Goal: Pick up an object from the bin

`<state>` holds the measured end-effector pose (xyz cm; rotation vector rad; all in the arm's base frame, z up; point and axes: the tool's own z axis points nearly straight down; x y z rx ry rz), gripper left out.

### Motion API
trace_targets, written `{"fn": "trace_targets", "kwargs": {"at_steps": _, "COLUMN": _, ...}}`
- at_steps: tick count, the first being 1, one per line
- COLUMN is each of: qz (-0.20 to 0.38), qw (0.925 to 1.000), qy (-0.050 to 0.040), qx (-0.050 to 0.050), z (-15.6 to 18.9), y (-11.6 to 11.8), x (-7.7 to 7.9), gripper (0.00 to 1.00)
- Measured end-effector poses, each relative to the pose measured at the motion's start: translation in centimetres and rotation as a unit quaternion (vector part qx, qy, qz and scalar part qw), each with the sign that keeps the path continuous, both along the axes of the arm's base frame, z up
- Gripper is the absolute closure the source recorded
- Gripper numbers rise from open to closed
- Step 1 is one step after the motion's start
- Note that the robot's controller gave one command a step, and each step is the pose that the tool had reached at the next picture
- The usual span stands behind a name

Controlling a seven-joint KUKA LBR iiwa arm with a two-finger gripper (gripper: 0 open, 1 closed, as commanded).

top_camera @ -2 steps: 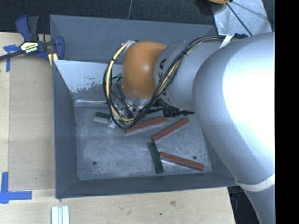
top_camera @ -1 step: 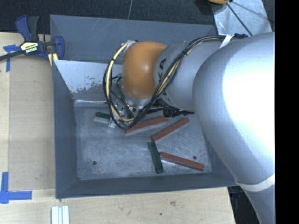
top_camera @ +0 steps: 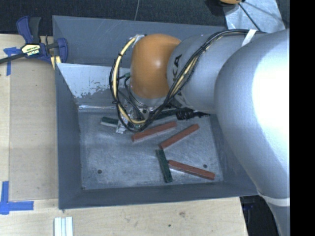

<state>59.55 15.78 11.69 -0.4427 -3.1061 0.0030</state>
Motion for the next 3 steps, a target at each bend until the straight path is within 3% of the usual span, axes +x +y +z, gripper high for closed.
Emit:
{"fn": "trace_targets", "kwargs": {"at_steps": 1, "qz": 0.0, "qw": 1.0, "qy": -0.0065, "qx": 0.002, "z": 3.5, "y": 1.5, "x": 0.9, "gripper": 1.0}}
{"fn": "trace_targets", "kwargs": {"at_steps": 2, "qz": -0.011, "qw": 0.9999, "qy": 0.001, "qx": 0.0, "z": 7.0, "y": 0.1, "x": -0.3, "gripper": 1.0}}
{"fn": "trace_targets", "kwargs": {"at_steps": 3, "qz": -0.017, "qw": 0.9998, "qy": -0.0082, "qx": 0.002, "z": 10.0, "y": 0.2, "x": 0.7, "gripper": 1.0}}
